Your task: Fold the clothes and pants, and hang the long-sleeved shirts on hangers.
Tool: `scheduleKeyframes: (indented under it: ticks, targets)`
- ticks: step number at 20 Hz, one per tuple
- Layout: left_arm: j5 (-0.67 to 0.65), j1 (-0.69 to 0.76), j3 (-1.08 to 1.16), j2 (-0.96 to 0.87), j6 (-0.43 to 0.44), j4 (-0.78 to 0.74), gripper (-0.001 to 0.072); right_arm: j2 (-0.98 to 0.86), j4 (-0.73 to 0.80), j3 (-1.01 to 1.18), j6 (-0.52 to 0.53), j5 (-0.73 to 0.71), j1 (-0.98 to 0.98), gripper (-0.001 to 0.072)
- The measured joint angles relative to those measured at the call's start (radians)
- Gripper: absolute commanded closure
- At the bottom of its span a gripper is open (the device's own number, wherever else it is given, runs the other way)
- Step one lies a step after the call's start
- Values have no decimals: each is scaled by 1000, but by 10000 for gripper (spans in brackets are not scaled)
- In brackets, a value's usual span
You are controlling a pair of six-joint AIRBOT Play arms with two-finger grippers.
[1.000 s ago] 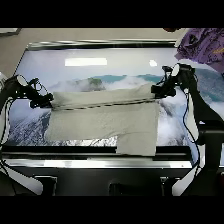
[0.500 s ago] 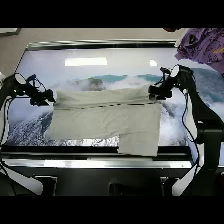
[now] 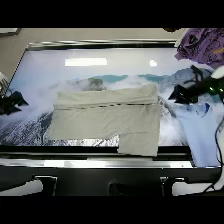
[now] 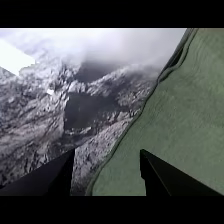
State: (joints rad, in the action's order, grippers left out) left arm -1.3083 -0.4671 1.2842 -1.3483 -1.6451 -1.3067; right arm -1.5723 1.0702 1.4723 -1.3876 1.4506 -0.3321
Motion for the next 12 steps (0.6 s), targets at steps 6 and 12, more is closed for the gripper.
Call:
scheduleKeyframes:
  ticks: [6, 12]
  targets:
    - [79, -124, -455, 250, 117, 197, 233, 211, -149, -530, 117, -45, -97, 284]
    - [92, -141, -554, 292, 169, 304, 233, 253, -182, -790, 183, -82, -104, 285]
